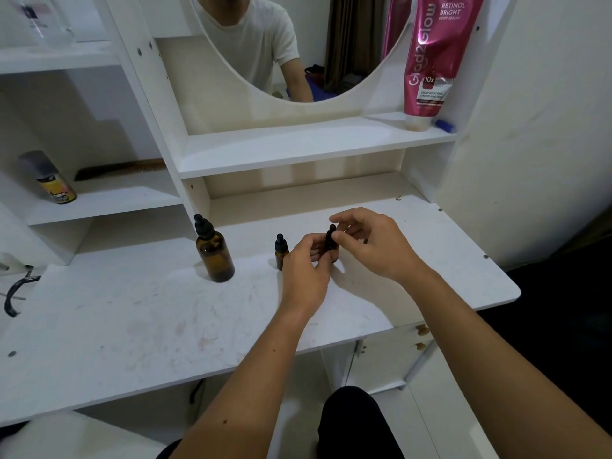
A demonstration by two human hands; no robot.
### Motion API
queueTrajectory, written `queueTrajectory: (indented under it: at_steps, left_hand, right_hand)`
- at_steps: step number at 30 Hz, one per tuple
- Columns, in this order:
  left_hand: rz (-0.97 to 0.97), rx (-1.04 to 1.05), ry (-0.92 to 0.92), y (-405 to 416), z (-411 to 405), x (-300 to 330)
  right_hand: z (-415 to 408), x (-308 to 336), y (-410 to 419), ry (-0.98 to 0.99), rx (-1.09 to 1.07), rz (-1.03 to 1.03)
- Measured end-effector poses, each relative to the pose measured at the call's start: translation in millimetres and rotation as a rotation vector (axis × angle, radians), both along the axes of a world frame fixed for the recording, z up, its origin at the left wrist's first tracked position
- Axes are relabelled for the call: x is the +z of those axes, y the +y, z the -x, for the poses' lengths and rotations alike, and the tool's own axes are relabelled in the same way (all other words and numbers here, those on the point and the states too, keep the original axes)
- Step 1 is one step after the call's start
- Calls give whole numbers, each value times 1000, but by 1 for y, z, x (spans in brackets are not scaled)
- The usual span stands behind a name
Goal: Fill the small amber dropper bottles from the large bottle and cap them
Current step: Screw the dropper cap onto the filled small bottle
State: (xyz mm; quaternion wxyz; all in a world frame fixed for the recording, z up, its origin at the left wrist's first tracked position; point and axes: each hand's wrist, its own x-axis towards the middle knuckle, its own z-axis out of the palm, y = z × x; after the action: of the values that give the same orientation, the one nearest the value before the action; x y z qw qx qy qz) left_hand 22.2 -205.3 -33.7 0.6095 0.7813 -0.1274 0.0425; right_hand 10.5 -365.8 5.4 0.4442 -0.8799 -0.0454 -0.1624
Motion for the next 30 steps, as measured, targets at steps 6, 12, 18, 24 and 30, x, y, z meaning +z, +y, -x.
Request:
queueTrajectory:
  at_steps: [6,12,18,24,30]
  left_hand:
    - [8,3,-2,0,0,0]
    - [-11,16,-8,0,0,0]
    - [-10,17,-14,1,1,0]
    - [-17,16,-8,1,1,0]
    - [-10,27,-17,0,2,1]
  right_hand:
    - [-4,-4,4,53,-69,-32]
    - [-2,-5,8,45,-49,-23]
    - [-1,-5,9,55,-58,-87]
    - [-3,-9,15,55,-123,-58]
    - [-1,-8,15,32,-69,-33]
